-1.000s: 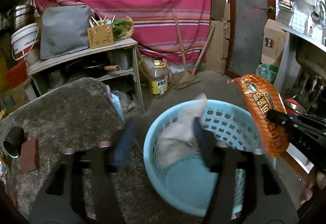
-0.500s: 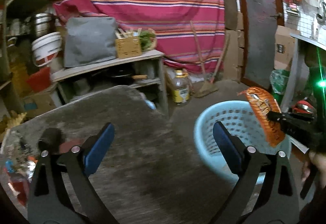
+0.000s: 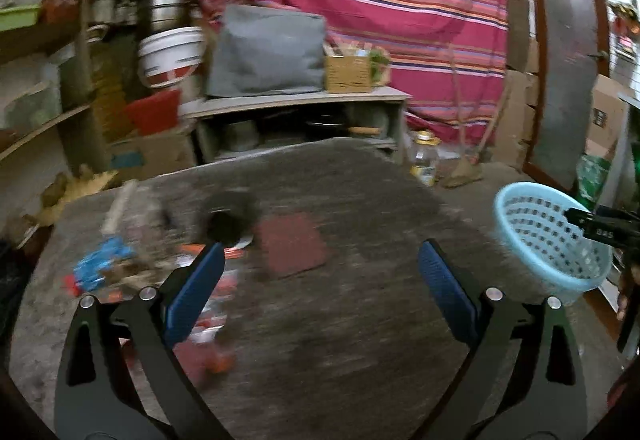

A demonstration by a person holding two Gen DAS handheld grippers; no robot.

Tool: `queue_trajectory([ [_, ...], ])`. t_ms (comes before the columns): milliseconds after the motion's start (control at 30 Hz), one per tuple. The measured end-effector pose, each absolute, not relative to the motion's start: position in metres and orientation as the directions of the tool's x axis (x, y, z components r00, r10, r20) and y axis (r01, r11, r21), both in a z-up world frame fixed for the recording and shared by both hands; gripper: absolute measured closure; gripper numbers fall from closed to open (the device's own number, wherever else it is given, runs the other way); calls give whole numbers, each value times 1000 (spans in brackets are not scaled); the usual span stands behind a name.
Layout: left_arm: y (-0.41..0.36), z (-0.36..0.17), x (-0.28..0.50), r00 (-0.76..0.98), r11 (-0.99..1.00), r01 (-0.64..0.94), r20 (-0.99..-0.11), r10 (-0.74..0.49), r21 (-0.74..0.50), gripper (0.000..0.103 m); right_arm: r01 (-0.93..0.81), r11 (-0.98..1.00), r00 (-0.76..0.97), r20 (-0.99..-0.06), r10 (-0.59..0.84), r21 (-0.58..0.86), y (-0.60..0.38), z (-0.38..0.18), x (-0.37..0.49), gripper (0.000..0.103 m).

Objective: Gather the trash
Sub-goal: 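Open both tools to drop the sock and orange bag into the basket, then grasp the red-and-white wrapper with the left tool while the right tool grasps the clear snack bag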

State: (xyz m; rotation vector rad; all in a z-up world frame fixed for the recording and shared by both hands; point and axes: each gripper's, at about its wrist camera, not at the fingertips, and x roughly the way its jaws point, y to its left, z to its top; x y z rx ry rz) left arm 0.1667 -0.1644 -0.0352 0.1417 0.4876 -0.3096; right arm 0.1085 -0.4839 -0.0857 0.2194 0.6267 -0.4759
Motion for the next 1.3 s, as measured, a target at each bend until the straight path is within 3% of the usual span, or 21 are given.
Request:
queue_trajectory([
  [233,-82,-37,168,876,973,202,-465,-127,115,6,375,919,779,-579,-241,121,-404,-75,130,8],
  [400,-30,-54,178,861,984,133,-505,-55,120,6,345,936,768,-594,-241,66,-353,-75,149,4],
  [633,8,-84,190,818,986,131,-573,-48,106,7,290,956,772,-604,-200,53,-307,-78,160,4],
  [733,8,-89,196,806,984,152,-587,-73,87,17,278,959,795,-575,-192,64,-294,-76,160,4],
  [833,5,-93,206,782,980,185,-614,-103,71,35,266,963,821,-535,-202,44,-279,-70,159,4],
  [967,0,-102,214,732,969,245,-664,-155,44,59,233,971,751,-645,-144,54,-271,-76,175,4],
  [1067,-7,-100,212,732,960,274,-661,-166,62,81,198,976,755,-648,-95,87,-260,-79,177,4],
  [1167,-7,-96,208,744,955,281,-649,-157,92,89,159,984,787,-612,-79,78,-244,-76,175,4],
  [1300,4,-88,201,756,960,265,-638,-145,96,90,96,989,796,-606,-7,115,-228,-74,184,5],
])
